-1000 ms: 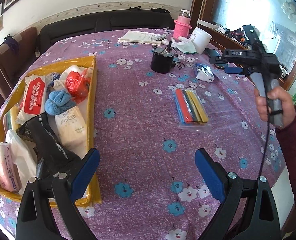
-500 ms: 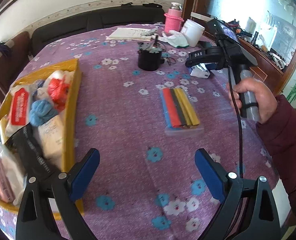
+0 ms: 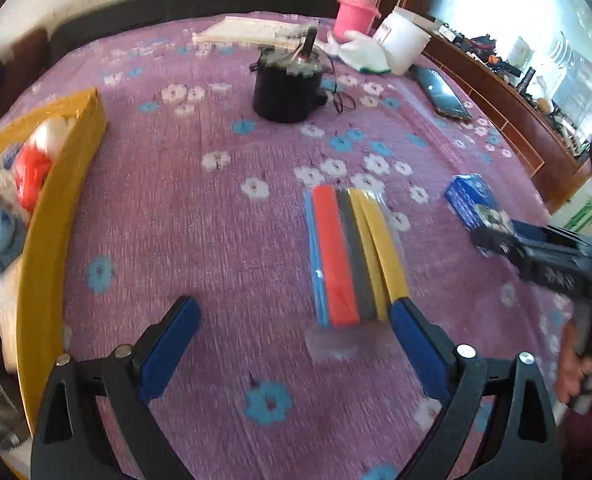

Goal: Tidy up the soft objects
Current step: 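Grasp the coloured-strip pack with the left gripper while the right grasps the blue Vinda pack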

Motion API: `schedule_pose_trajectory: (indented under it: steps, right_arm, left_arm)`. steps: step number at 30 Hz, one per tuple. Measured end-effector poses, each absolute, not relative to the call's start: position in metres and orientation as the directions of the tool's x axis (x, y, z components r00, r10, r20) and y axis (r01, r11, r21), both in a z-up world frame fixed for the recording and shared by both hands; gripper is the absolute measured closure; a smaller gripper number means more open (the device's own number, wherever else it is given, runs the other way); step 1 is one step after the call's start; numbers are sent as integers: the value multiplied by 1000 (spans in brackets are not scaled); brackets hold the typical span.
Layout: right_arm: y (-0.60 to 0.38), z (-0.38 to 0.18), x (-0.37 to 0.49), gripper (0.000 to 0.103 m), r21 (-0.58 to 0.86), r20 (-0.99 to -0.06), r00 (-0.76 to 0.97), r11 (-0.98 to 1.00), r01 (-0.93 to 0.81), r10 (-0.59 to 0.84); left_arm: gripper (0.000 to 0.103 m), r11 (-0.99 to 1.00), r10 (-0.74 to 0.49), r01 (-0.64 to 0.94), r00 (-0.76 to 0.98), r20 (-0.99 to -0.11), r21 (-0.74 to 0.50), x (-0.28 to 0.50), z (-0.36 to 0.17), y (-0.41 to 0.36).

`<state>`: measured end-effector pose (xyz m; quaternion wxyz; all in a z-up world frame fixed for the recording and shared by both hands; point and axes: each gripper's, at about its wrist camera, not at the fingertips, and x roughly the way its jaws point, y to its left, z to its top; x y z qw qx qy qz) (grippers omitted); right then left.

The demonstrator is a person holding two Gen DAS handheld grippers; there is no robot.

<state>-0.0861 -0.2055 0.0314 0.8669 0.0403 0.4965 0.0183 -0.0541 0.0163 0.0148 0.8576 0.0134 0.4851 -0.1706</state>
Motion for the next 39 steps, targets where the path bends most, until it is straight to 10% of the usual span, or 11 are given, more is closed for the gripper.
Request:
schedule_pose_trajectory:
  steps: [9, 39]
  right_arm:
    - [-192, 25, -88, 12, 87, -840, 536, 996, -12, 80]
    - [-190, 18, -60, 5, 22, -835, 550, 1000, -8, 23]
  left_arm:
    - [0, 938, -268, 326, 462, -845, -119, -54, 11, 15]
    - [0, 941, -210, 330, 401, -892, -73, -47, 12, -13]
